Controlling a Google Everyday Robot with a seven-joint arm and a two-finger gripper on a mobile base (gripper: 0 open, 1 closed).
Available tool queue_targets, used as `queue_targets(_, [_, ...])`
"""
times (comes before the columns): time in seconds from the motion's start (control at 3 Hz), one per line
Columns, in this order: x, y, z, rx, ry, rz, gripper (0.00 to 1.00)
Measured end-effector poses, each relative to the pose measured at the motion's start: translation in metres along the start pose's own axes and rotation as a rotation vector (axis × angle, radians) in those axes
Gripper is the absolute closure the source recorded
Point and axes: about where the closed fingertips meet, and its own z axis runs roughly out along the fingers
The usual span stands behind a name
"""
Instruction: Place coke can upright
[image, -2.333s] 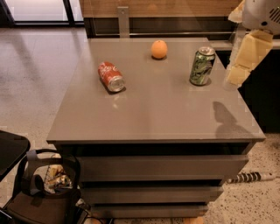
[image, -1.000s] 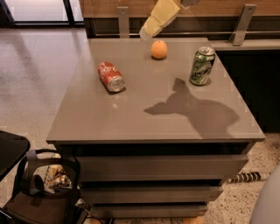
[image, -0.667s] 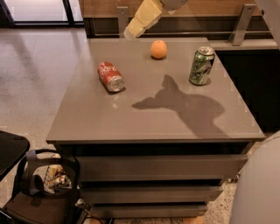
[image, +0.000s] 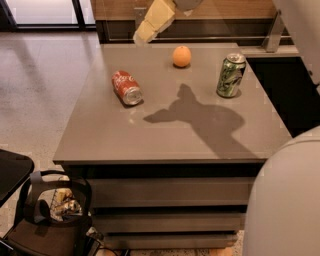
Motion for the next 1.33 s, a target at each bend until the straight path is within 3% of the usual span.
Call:
queue_targets(0.67, [-0.039, 0.017, 0.058, 0.038, 0.133, -0.001, 0.0])
queue_targets(1.33, [-0.041, 0.033, 0.102, 0.031, 0.223, 0.034, 0.0])
